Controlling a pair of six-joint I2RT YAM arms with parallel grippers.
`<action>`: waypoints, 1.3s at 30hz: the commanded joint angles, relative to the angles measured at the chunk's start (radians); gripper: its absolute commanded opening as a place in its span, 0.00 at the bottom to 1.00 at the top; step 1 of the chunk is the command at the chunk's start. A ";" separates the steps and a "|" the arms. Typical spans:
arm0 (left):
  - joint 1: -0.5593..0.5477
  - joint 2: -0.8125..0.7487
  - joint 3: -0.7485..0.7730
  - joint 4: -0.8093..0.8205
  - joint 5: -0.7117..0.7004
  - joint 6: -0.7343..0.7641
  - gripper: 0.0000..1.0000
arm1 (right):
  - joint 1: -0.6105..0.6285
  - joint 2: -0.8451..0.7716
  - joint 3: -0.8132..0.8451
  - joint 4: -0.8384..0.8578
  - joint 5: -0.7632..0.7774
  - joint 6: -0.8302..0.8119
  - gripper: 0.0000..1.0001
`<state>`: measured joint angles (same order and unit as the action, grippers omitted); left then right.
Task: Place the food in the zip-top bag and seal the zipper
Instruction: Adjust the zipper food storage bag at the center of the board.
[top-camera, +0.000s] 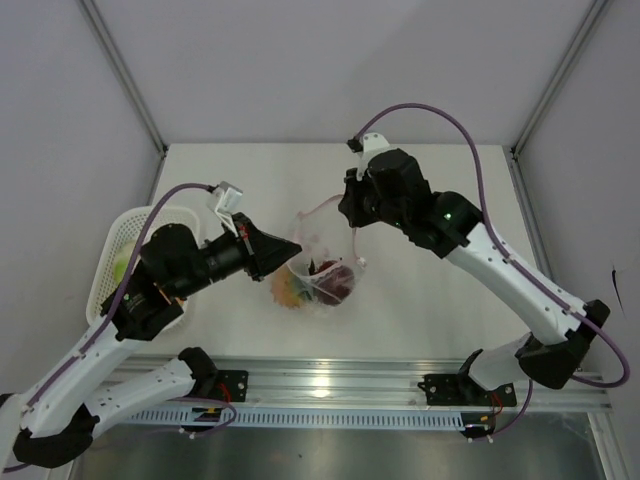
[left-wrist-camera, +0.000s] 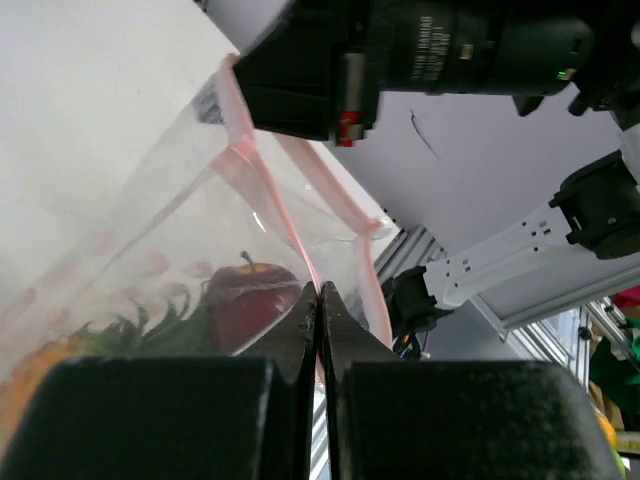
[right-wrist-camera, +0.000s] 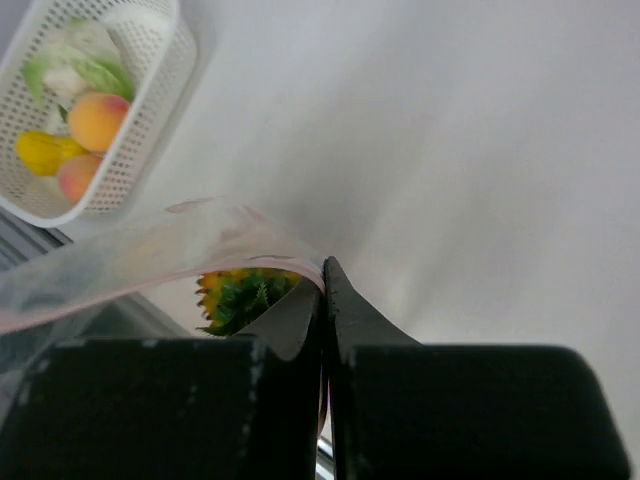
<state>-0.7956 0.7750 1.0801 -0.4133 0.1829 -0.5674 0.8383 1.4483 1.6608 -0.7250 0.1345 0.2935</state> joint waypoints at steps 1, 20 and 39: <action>0.007 0.062 -0.049 -0.022 -0.034 -0.014 0.00 | -0.021 -0.017 -0.021 0.018 0.004 -0.004 0.00; 0.013 0.044 -0.123 -0.059 -0.139 -0.002 0.49 | 0.007 -0.083 -0.125 0.113 -0.047 -0.036 0.00; 0.174 -0.249 -0.078 -0.461 -0.863 -0.065 0.96 | 0.015 -0.026 -0.136 0.116 -0.052 -0.050 0.00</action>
<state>-0.7078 0.4408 0.9760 -0.7189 -0.5957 -0.5911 0.8490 1.4086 1.5345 -0.6510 0.0887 0.2665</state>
